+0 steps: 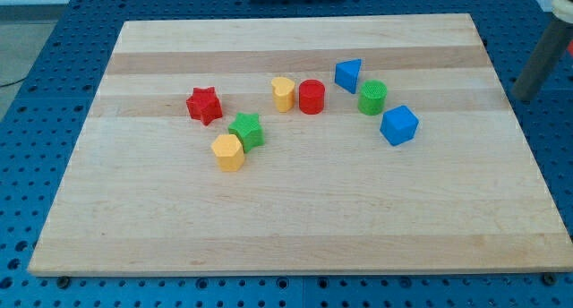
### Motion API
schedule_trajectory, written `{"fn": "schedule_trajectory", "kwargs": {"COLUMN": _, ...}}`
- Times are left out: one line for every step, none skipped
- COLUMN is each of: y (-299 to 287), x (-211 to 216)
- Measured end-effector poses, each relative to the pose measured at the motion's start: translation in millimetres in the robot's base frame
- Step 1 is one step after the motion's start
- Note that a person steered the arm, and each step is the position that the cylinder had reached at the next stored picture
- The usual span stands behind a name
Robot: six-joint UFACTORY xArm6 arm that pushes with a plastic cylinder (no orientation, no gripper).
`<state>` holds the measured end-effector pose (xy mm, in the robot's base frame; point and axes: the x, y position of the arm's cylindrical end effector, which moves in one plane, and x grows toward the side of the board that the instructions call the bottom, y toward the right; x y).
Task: Push the blue cube and green circle a bit up
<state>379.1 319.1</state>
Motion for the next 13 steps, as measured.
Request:
{"fn": "schedule_trajectory", "kwargs": {"y": 0, "x": 0}}
{"fn": "schedule_trajectory", "kwargs": {"y": 0, "x": 6}}
{"fn": "schedule_trajectory", "kwargs": {"y": -1, "x": 43}}
{"fn": "schedule_trajectory", "kwargs": {"y": -12, "x": 59}}
{"fn": "schedule_trajectory", "kwargs": {"y": -25, "x": 62}}
{"fn": "schedule_trajectory", "kwargs": {"y": -52, "x": 77}}
{"fn": "schedule_trajectory", "kwargs": {"y": -90, "x": 79}}
{"fn": "schedule_trajectory", "kwargs": {"y": -122, "x": 87}}
{"fn": "schedule_trajectory", "kwargs": {"y": -146, "x": 90}}
{"fn": "schedule_trajectory", "kwargs": {"y": -169, "x": 89}}
{"fn": "schedule_trajectory", "kwargs": {"y": -190, "x": 73}}
{"fn": "schedule_trajectory", "kwargs": {"y": -207, "x": 47}}
{"fn": "schedule_trajectory", "kwargs": {"y": -221, "x": 19}}
